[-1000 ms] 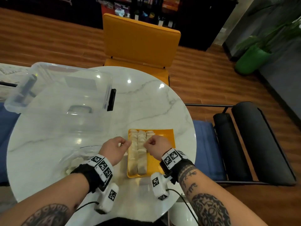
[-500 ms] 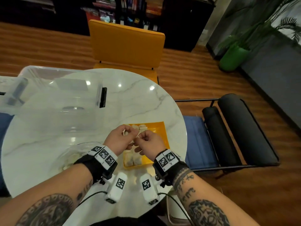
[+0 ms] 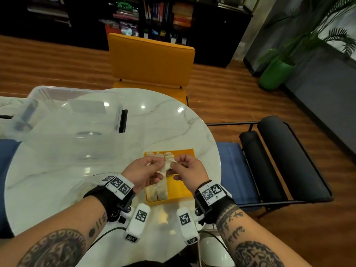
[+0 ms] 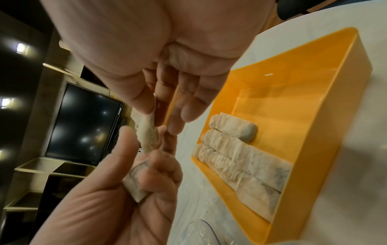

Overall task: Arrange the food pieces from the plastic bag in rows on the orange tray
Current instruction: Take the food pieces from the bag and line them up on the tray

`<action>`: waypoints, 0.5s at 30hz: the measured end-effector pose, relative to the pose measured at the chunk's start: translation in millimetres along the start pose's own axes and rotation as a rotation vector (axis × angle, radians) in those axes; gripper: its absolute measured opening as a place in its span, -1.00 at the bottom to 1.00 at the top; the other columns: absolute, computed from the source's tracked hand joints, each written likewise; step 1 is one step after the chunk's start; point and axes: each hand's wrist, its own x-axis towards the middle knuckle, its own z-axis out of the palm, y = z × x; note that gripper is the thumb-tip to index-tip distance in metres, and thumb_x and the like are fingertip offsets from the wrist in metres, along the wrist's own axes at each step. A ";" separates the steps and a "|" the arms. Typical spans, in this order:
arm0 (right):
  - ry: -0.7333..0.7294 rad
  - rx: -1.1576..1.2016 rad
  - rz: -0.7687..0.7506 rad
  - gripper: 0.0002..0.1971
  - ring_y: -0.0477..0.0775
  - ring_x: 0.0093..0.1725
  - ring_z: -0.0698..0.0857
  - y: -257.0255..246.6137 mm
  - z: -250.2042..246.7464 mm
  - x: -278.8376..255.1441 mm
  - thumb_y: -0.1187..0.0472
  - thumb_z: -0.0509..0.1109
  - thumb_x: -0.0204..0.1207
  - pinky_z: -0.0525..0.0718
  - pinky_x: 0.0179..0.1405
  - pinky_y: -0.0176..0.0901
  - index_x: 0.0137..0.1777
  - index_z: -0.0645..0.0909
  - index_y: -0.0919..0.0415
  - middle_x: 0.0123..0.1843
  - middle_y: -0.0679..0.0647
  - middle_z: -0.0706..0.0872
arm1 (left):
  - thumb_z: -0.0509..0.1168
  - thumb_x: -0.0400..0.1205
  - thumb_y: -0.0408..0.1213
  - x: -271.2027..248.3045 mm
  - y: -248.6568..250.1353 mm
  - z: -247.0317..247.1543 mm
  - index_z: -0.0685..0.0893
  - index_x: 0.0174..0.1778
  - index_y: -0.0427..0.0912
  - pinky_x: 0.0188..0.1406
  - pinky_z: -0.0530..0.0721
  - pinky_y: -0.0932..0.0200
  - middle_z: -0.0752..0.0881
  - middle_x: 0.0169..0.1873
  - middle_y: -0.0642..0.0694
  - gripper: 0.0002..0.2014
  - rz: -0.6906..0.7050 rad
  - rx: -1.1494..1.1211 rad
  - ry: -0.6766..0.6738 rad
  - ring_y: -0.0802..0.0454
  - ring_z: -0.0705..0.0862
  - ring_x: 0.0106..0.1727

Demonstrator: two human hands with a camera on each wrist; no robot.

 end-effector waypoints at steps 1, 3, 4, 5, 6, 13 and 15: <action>-0.010 -0.010 0.004 -0.93 0.03 -0.25 0.80 0.5 -1.1 0.5 0.37 0.40 0.60 0.65 -0.38 -0.30 0.02 0.58 0.27 -0.17 0.22 0.75 | 0.39 0.64 -0.39 -0.1 0.2 -0.2 0.69 0.14 -0.24 -0.50 0.67 0.32 0.69 -0.29 -0.13 -0.83 0.002 0.023 -0.007 0.08 0.67 -0.44; -0.020 -0.033 0.008 -0.90 0.05 -0.18 0.80 2.4 -4.1 1.4 0.36 0.37 0.61 0.66 -0.32 -0.24 0.09 0.60 0.24 -0.10 0.20 0.77 | 0.42 0.60 -0.48 0.3 -0.4 0.1 0.70 0.09 -0.22 -0.50 0.67 0.33 0.68 -0.37 -0.12 -0.82 0.027 0.078 0.001 0.10 0.64 -0.49; -0.021 -0.037 0.013 -0.85 0.07 -0.13 0.80 2.7 -5.2 1.3 0.33 0.37 0.62 0.67 -0.28 -0.19 0.15 0.60 0.20 -0.07 0.15 0.78 | 0.43 0.58 -0.50 0.5 -1.0 0.5 0.71 0.06 -0.22 -0.50 0.67 0.32 0.65 -0.39 -0.10 -0.82 0.050 0.101 0.015 0.09 0.63 -0.50; -0.022 -0.035 0.019 -0.79 0.08 -0.09 0.80 3.1 -5.5 1.2 0.28 0.39 0.62 0.69 -0.25 -0.13 0.23 0.59 0.15 -0.02 0.11 0.77 | 0.44 0.57 -0.52 1.0 -1.8 1.0 0.70 0.02 -0.23 -0.49 0.67 0.31 0.62 -0.39 -0.09 -0.83 0.076 0.114 0.033 0.07 0.62 -0.50; -0.024 -0.032 0.025 -0.71 0.09 -0.06 0.80 3.9 -5.2 1.4 0.20 0.43 0.62 0.72 -0.21 -0.08 0.31 0.56 0.12 0.04 0.10 0.76 | 0.45 0.56 -0.53 1.9 -2.7 1.4 0.68 -0.02 -0.25 -0.48 0.68 0.29 0.58 -0.38 -0.09 -0.84 0.100 0.121 0.051 0.04 0.62 -0.49; 0.025 -0.210 0.014 -0.90 0.14 -0.14 0.82 9.3 1.6 9.7 0.16 0.48 0.58 0.77 -0.13 0.02 0.03 0.63 0.09 -0.03 0.17 0.80 | 0.49 0.52 -0.54 9.2 -8.4 5.0 0.51 -0.16 -0.23 -0.41 0.77 0.19 0.55 -0.33 -0.17 -0.74 0.134 0.185 0.064 -0.10 0.72 -0.41; 0.051 -0.259 -0.033 -0.92 0.21 -0.14 0.82 8.6 -0.9 12.8 0.22 0.45 0.59 0.77 -0.13 0.07 -0.12 0.64 0.05 -0.11 0.19 0.82 | 0.49 0.54 -0.48 11.5 -10.6 4.1 0.54 -0.14 -0.22 -0.39 0.77 0.12 0.60 -0.35 -0.17 -0.77 0.122 0.213 0.068 -0.11 0.73 -0.40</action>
